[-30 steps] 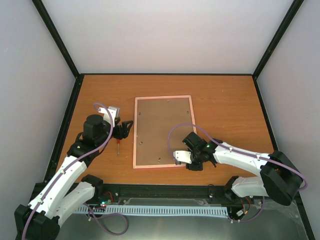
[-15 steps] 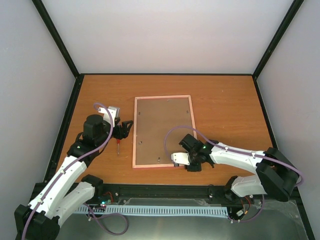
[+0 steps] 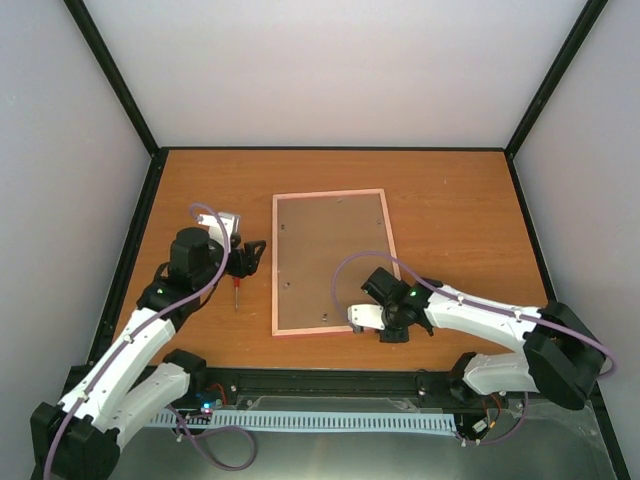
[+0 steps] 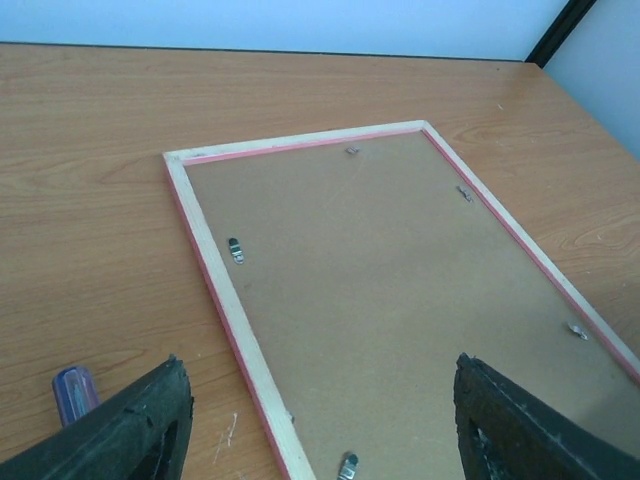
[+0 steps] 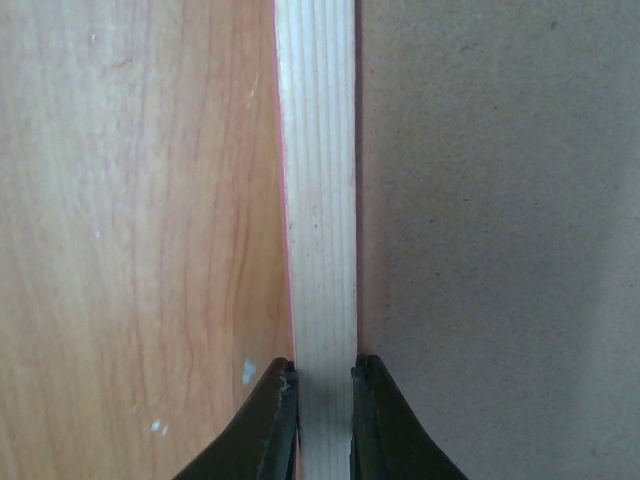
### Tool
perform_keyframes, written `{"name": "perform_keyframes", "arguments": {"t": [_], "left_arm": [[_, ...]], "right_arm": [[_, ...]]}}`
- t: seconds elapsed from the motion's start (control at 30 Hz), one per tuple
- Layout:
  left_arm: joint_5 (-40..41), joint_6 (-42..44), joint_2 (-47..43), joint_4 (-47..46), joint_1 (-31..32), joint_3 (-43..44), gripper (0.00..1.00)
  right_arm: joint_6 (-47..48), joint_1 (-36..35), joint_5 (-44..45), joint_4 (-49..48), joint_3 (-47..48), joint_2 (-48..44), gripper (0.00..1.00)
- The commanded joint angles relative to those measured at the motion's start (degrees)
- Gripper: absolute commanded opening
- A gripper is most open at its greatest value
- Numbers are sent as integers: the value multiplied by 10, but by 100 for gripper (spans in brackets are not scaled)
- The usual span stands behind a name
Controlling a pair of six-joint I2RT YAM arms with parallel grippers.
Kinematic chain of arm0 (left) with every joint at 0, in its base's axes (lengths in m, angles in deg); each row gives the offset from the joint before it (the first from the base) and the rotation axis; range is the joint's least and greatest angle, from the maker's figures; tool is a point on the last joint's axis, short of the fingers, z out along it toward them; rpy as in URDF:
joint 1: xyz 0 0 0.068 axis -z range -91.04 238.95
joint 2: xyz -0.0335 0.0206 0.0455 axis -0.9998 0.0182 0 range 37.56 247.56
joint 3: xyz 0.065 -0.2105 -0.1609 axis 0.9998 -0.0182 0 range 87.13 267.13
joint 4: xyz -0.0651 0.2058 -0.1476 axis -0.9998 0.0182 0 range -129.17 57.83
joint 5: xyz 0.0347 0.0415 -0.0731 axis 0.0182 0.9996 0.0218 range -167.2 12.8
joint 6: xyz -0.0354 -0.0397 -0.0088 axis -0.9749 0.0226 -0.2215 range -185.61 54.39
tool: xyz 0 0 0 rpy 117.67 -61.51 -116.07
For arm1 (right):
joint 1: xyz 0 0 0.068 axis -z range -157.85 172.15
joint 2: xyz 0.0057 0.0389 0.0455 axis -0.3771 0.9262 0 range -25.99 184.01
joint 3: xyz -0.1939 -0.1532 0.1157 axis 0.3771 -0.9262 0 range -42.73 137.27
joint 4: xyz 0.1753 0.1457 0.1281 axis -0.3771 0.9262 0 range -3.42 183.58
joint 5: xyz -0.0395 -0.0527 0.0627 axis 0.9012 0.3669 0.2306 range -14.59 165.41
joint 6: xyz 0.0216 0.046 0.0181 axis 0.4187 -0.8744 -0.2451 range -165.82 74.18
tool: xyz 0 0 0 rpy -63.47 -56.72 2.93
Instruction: Take the photo out of the frame
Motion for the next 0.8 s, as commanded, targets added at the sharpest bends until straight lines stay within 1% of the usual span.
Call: {"name": "perform_keyframes", "arguments": {"t": [0.0, 0.03, 0.1, 0.17, 0.23, 0.3, 0.43, 0.5, 0.57, 0.67, 0.77], "left_arm": [[-8, 1, -15, -27, 42, 12, 71], [10, 2, -13, -25, 70, 15, 71], [74, -4, 4, 6, 124, 31, 71], [106, -9, 22, 34, 171, 52, 71], [135, -9, 28, 51, 236, 61, 71], [157, -10, 29, 71, 284, 68, 71], [247, -62, 47, 93, 390, 73, 71], [284, -88, 78, 100, 442, 79, 71], [329, -95, 118, 95, 500, 79, 72], [414, -84, 197, 88, 575, 75, 72], [453, -54, 254, 59, 630, 70, 74]], "right_arm": [[-10, 32, -14, 65, 46, -43, 3], [-7, 39, -16, 69, 50, -48, 3], [1, 56, -19, 75, 54, -56, 3], [9, 73, -28, 79, 56, -59, 3], [14, 89, -38, 84, 59, -60, 3], [18, 101, -47, 91, 63, -63, 3], [27, 120, -59, 97, 68, -71, 3], [30, 125, -60, 100, 70, -72, 3], [34, 127, -59, 101, 72, -73, 3], [37, 131, -61, 110, 76, -76, 3], [34, 132, -74, 125, 82, -85, 3]]}}
